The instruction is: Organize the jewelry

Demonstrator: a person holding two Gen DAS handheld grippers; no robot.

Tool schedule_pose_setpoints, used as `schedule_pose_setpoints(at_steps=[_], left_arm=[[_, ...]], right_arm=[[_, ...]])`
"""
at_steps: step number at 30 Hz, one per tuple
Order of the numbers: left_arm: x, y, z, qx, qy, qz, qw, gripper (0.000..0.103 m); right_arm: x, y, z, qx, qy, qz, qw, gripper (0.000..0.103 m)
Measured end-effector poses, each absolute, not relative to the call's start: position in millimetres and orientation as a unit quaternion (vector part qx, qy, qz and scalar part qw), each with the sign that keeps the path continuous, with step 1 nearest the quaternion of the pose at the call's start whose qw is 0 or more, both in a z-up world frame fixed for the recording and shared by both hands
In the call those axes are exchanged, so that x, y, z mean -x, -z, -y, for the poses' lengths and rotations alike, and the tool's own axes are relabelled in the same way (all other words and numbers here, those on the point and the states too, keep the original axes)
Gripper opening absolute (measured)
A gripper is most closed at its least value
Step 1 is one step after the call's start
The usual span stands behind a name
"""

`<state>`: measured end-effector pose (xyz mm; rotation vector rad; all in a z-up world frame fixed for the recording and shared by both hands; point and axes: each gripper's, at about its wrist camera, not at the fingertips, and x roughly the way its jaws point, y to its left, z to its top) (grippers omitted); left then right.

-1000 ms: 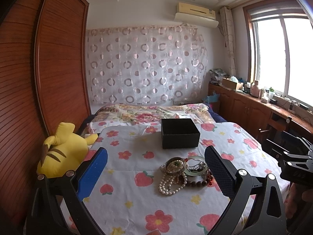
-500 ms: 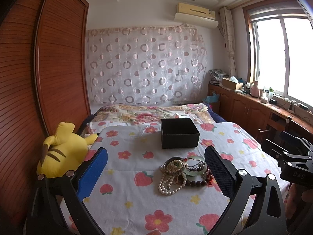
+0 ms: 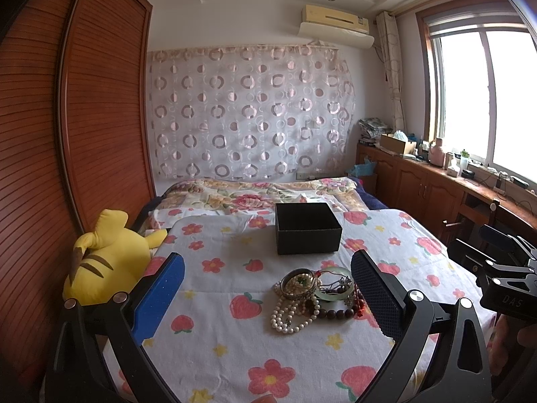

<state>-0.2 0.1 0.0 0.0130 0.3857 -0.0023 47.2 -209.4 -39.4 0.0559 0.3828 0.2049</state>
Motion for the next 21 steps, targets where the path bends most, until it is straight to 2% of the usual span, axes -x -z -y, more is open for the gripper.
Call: schedule_pose_setpoints(at_steps=[18, 19, 21], left_arm=[[-12.4, 17.0, -12.1, -0.001, -0.007, -0.217, 0.976, 0.096], [-14.6, 19.4, -13.9, 0.0, -0.007, -0.22, 0.975, 0.096], [-17.3, 23.8, -18.2, 0.002, -0.006, -0.227, 0.974, 0.096]], right_arm=[[-57.3, 54.9, 199.1, -0.023, -0.142, -0.208, 0.968, 0.101], [-58.4, 56.9, 197.4, -0.02, -0.146, -0.209, 0.967, 0.1], [-61.1, 60.0, 193.5, -0.012, -0.158, -0.215, 0.964, 0.092]])
